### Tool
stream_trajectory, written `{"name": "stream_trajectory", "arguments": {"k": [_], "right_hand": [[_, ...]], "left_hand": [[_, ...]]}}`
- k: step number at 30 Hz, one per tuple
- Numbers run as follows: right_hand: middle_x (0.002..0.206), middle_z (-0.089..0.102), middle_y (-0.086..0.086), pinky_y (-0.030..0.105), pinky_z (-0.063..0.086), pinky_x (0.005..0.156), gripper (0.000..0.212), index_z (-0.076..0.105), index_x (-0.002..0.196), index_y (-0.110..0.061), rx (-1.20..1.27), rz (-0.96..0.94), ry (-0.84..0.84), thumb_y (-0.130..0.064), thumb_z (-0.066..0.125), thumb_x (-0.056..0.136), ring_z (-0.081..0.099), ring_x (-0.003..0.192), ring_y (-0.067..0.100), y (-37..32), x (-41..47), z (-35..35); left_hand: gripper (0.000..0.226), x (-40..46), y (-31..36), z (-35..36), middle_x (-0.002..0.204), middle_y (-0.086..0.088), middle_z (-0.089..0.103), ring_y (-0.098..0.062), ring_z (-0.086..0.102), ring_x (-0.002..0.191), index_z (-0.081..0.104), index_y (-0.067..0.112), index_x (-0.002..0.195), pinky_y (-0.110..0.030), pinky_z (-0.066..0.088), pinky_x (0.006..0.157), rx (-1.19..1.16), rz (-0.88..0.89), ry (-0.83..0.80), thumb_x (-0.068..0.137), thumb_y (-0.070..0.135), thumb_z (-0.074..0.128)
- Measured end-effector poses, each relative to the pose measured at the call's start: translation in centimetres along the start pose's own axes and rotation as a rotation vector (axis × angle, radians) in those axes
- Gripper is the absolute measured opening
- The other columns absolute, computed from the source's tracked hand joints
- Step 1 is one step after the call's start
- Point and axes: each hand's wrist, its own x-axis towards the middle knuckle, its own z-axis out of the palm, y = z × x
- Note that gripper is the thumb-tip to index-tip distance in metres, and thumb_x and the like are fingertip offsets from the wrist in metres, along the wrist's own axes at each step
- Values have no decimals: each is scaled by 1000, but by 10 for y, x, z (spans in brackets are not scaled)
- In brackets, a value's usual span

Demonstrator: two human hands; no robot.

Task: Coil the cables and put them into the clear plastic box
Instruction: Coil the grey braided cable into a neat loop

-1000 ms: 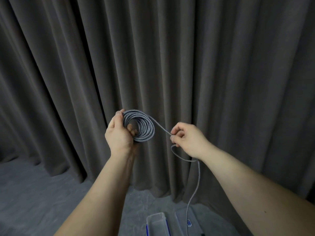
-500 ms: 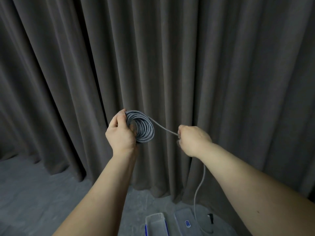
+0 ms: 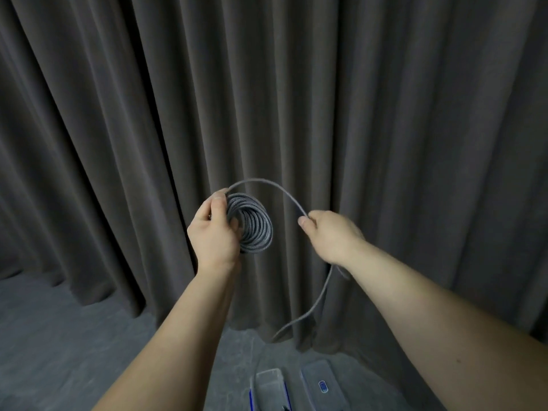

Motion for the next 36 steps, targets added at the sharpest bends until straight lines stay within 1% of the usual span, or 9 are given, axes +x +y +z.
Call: {"name": "stream_trajectory", "arguments": {"k": [2,5,11,19,22,24,27,31,36], "right_hand": [[131,58,-1,35,44,99,45,41,139,-27,203,-109,46,-34,47,94,53,122,23,-7,-5,0],[153,33,-6,34,31,113,85,18,149,-33,444,-387,21,-27,58,74,36,137,13,-24,-16,-5],[155,5,-19,33,31,113,128,-9,149,-40,52,-529,-136,-51,82,61,29,141,14,-22,-23,-6],[140,37,-9,35,45,98,120,5,145,-49,104,-532,21,-50,83,54,50,121,19,-24,-20,-5],[128,53,-8,37,48,93,110,17,140,-49,129,-490,92,-60,77,49,57,113,21,-24,-17,-4],[126,57,-8,37,49,92,109,22,139,-47,178,-457,132,-66,73,45,58,112,20,-22,-15,-2],[137,50,-10,36,46,97,112,23,141,-44,211,-440,113,-61,78,45,53,121,17,-22,-17,-1],[155,12,-13,34,30,114,128,5,147,-47,307,-491,6,-45,88,49,27,140,7,-22,-22,-3],[144,19,-14,36,44,101,126,-9,140,-59,209,-479,37,-40,86,58,45,128,19,-23,-28,0]], "left_hand": [[19,-3,-2,2,64,0,54,-7,40,48,71,10,97,-23,33,46,26,15,-46,98,16,54],[19,-8,-6,5,63,-2,52,-9,38,48,72,14,94,-25,30,46,71,10,-137,98,17,54],[19,-10,-1,6,63,6,60,-4,48,50,71,12,97,-23,41,55,91,-22,-202,98,17,53],[26,-15,3,8,75,-8,60,-12,42,54,73,16,95,-26,37,50,-2,-92,-368,100,24,49],[27,-16,4,8,83,-11,63,-19,55,68,68,12,105,-35,47,67,-45,-112,-425,89,30,56],[30,-19,6,9,71,-5,58,-14,51,63,67,13,107,-29,45,65,-4,-82,-450,81,27,63],[29,-19,7,10,65,5,59,-6,48,54,66,15,105,-21,45,56,44,-52,-440,77,22,65],[35,-20,9,10,58,8,59,-4,50,50,64,8,111,-21,45,50,8,-72,-459,79,22,63],[37,-18,8,7,82,1,71,-12,62,71,68,16,107,-28,48,64,115,4,-479,74,34,71]]}}
